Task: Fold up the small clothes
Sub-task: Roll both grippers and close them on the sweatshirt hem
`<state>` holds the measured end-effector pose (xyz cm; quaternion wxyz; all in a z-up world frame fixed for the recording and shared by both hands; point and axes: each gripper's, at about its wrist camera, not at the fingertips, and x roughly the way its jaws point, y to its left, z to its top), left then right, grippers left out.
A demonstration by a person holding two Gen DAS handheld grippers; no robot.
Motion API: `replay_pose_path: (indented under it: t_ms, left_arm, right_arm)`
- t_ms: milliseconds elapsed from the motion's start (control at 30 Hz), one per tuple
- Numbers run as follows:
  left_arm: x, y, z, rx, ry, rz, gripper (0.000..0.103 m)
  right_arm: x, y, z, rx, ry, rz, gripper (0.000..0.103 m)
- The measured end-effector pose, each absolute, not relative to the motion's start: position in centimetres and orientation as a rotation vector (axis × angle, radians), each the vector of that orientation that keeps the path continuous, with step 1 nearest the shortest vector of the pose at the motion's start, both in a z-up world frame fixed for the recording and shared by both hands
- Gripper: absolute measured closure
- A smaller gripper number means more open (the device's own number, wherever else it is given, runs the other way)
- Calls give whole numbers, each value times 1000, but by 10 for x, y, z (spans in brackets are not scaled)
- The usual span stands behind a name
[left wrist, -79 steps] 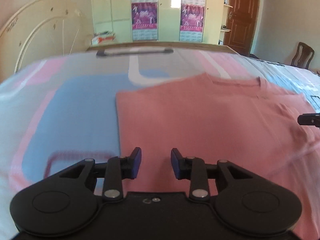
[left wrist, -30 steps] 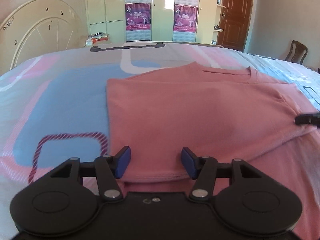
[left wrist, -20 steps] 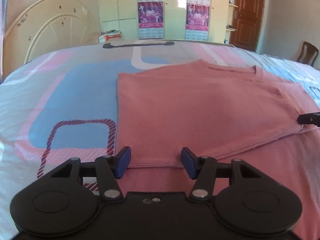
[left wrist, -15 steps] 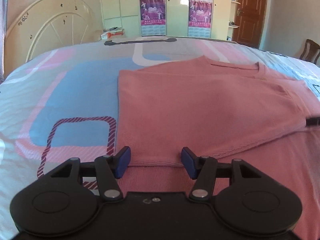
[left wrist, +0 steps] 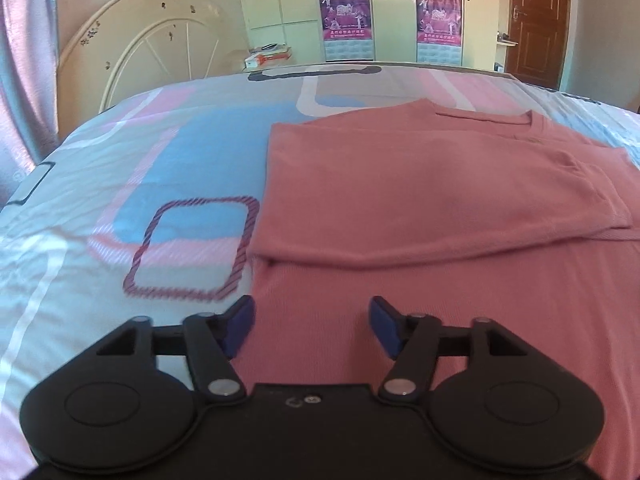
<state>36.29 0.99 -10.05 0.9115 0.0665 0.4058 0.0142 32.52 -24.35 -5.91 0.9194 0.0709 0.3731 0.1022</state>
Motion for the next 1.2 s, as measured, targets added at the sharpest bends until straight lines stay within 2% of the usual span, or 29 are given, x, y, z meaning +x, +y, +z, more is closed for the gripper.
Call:
replay_pose_path:
  t_ms: [67,200,267,333,400,700,833,1067,1200]
  left_arm:
    - [351,6,-97,146,827,39,16]
    - [334,0,-93,179,824,25,16]
    - [327,2,-92,179,823,17,15]
    - [319,5,-91,163,824,2,16]
    - [308,10,-91,144,824,-37,25]
    - [240,48,-97,87,848,-93,29]
    - [211,72,-104,51,890,-100,33]
    - [171,105,-103,-192,917,-202,36]
    - [151,115,-110,-354,926,-285,46]
  right_arm:
    - [316,-250,-57,140,772,213,87]
    - [293,-265,-51,157,775,200,83]
    - [280,-273,-49,174,778,186,61]
    - [264,-276,-48,177,776,168,54]
    - [247,-277,-48,176,798,156,53]
    - [158,-289,-55,245,868,67,53]
    - [126,-321,-66,435,905,3,53]
    - [76,-340,-74,623,917,74,54]
    - [49,-344,-77,727,912,128,54]
